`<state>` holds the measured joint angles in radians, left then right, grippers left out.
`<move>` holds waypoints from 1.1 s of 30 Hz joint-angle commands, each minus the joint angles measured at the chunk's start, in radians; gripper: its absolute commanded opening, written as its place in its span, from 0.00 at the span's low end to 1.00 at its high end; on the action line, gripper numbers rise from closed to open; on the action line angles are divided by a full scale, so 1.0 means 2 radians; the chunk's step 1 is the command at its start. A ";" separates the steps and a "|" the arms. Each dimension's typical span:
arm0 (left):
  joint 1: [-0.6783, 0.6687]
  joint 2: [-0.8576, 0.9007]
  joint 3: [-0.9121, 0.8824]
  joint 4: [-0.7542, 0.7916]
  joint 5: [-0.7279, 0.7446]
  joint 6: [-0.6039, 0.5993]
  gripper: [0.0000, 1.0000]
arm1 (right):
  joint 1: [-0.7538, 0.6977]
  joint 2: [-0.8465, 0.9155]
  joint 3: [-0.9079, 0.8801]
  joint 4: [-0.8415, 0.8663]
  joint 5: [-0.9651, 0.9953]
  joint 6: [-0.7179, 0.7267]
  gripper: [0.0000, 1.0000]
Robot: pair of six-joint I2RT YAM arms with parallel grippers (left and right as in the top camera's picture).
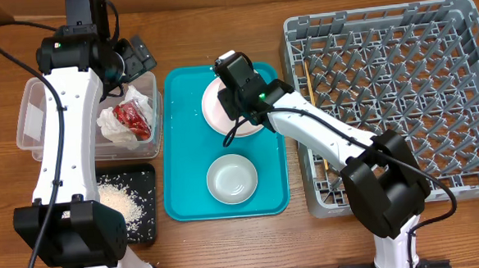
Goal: Sort waste into correct bins and load items into the dishwasher
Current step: 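Lower the right gripper and grasp the white bowl's rim, then lift the white bowl with the right gripper and carry it into the rack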
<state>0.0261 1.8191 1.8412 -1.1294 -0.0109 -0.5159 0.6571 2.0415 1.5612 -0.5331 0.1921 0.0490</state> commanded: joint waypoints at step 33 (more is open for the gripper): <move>-0.003 -0.007 0.007 0.002 0.002 0.006 1.00 | 0.002 0.004 -0.001 -0.009 0.022 0.001 0.14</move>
<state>0.0261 1.8191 1.8412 -1.1294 -0.0105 -0.5159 0.6571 2.0415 1.5612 -0.5571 0.2253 0.0483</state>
